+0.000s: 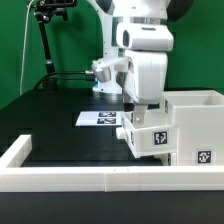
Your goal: Assemble drawer
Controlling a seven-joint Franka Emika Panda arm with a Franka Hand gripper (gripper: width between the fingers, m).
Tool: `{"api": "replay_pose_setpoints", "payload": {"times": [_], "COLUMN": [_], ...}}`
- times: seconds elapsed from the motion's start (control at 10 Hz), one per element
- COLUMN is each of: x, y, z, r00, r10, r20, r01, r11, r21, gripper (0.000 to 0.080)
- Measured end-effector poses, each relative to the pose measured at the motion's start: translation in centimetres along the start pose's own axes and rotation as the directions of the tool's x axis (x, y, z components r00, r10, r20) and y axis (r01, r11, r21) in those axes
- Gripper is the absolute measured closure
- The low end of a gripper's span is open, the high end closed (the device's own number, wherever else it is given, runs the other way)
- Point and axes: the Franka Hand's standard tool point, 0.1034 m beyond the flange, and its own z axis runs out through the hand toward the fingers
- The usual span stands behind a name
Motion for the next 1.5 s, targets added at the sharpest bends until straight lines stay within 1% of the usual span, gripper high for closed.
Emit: {"api": "replay_pose_setpoints", "payload": {"times": [0.1,0.2,0.3,0.4,0.6,0.7,0.8,0.9,1.0,1.2,1.4,1.5], "x": [-0.4,-1.1,-2.2,-3.3,-7.0,-8.2,-8.1,-8.4,-9.2,-9.8,-10.6,-10.7], "y": [0.0,0.1,0.1,-0.2,-1.0,-1.6,-1.5,-1.6,-2.0,-2.3,-2.7,-3.1], "z": [-0.6,-1.6,-2.7,-2.8,-2.7,-2.1,-2.2,-2.1,-1.8,-0.8,-0.5,-0.2], "r00": [1.0,1.0,0.999,0.999,0.995,0.996,0.997,0.995,0.996,0.991,0.979,0.973], "r10": [-0.001,-0.005,-0.025,-0.043,-0.093,-0.083,-0.081,-0.096,-0.083,-0.091,-0.071,-0.056], "r20": [0.006,0.014,0.025,0.03,0.033,0.019,0.017,-0.001,-0.034,-0.103,-0.193,-0.222], "r01": [0.001,0.005,0.025,0.043,0.093,0.083,0.08,0.096,0.084,0.097,0.09,0.083], "r11": [1.0,1.0,1.0,0.999,0.996,0.996,0.997,0.995,0.996,0.994,0.992,0.99], "r21": [-0.002,0.001,0.0,0.002,0.01,0.018,0.017,0.018,0.027,0.057,0.091,0.113], "gripper": [0.0151,0.015,0.015,0.015,0.015,0.015,0.015,0.015,0.015,0.015,0.015,0.015]}}
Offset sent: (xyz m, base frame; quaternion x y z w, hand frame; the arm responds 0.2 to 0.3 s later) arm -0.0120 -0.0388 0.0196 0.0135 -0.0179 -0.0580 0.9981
